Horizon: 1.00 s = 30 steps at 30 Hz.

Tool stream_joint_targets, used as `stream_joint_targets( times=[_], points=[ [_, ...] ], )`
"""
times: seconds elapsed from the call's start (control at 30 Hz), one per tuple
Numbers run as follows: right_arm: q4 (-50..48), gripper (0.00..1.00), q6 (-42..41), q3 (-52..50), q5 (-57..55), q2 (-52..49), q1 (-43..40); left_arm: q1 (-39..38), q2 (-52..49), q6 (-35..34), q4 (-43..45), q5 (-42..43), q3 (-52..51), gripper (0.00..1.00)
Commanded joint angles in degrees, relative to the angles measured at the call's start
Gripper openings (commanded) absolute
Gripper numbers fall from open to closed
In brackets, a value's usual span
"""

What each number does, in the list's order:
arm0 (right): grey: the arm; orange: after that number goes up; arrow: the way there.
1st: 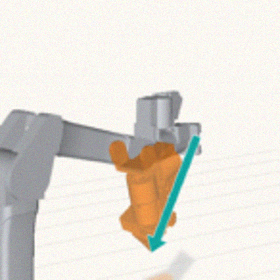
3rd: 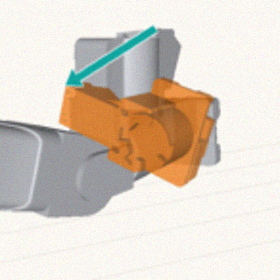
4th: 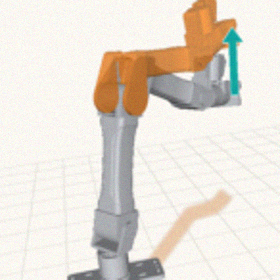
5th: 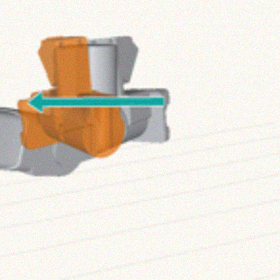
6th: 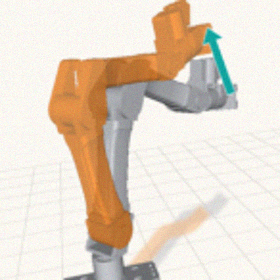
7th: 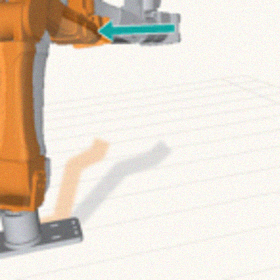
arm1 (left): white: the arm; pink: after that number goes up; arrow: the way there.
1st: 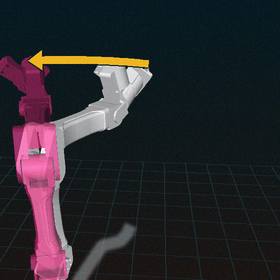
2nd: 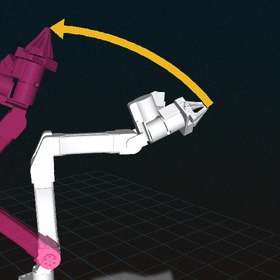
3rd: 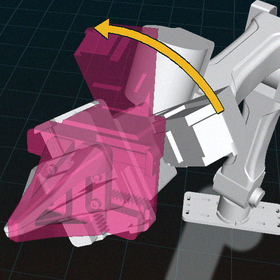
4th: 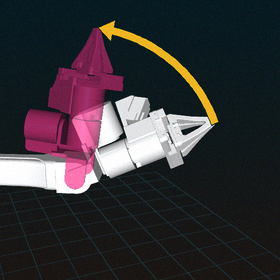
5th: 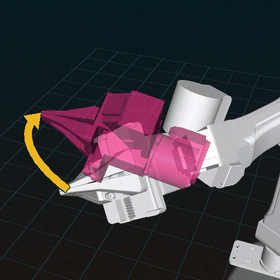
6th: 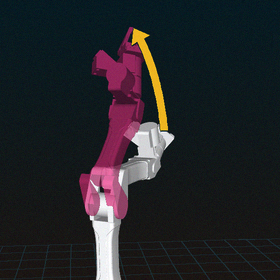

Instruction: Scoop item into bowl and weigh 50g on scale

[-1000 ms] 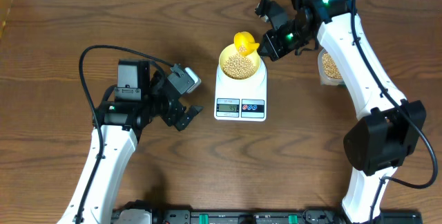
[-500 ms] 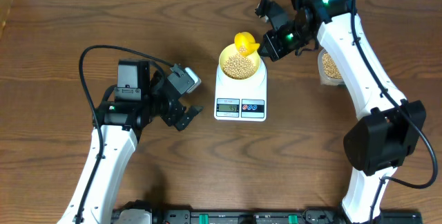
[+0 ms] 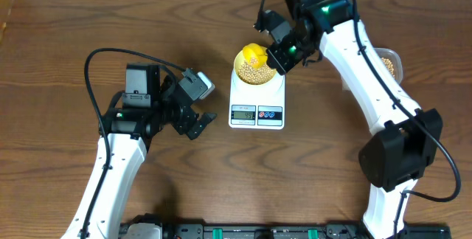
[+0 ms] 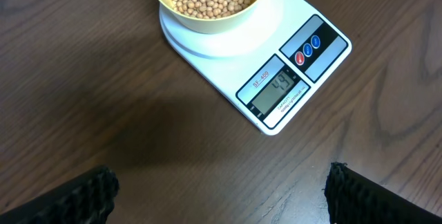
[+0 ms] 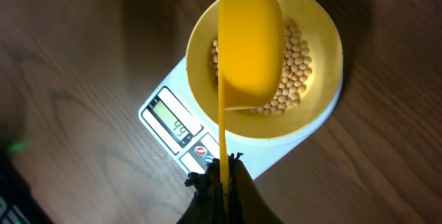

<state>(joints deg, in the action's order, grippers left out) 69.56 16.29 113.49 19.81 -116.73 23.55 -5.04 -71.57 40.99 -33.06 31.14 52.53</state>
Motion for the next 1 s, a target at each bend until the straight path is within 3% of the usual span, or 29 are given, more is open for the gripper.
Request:
stream_joint_targets(
  times=[0.0,0.97],
  points=[
    [0.15,0.01,1.51,0.20,-2.56,1.36,0.22,0.15,-0.35,0.98,-0.15,-0.33,0.13,0.98],
    [-0.63,0.01,4.09,0.20,-8.55,1.36,2.01,0.15,-0.35,0.98,-0.15,-0.33,0.13,0.97]
  ],
)
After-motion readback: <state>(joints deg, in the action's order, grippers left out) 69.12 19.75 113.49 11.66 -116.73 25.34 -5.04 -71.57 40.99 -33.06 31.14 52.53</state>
